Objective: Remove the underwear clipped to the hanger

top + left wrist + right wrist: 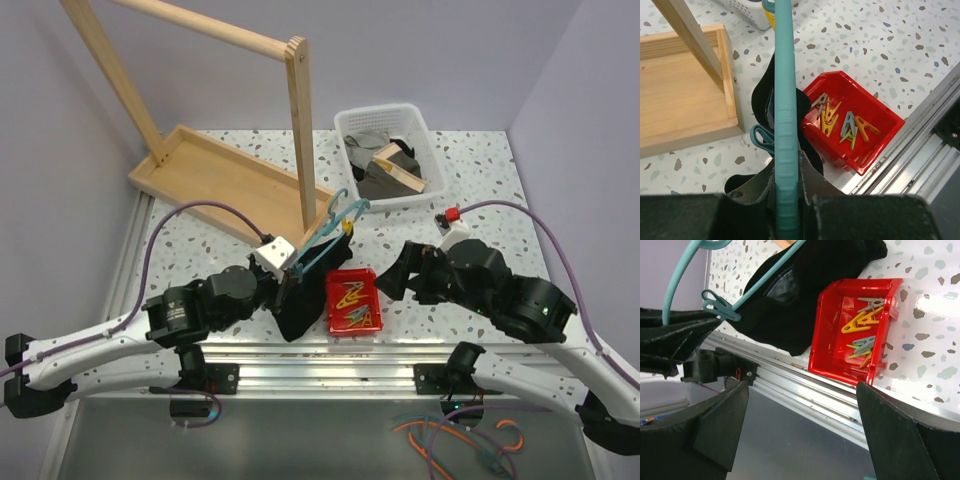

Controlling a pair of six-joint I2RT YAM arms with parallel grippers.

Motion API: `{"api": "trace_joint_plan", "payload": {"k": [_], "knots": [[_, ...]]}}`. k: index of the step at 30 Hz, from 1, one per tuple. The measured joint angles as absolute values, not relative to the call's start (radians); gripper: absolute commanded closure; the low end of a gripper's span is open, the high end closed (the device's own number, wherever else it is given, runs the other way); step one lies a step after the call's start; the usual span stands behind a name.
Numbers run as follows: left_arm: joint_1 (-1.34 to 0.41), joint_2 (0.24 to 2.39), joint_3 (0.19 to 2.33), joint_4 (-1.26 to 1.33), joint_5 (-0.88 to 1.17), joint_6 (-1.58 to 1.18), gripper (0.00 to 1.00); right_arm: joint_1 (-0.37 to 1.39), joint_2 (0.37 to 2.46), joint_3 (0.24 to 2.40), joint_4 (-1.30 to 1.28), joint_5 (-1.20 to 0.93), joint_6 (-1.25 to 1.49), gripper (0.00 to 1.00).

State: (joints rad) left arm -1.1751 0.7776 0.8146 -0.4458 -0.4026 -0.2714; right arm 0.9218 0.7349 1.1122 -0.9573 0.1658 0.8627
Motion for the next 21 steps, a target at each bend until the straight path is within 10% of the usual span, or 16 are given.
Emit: {"api": "trace_joint_plan", "payload": {"k": [21], "knots": [[-1.384,0.787,0.841,-0.418,-0.709,-0.387,1.0,0.918,0.793,0.945,-0.746,0.304,1.193,0.2]]}}
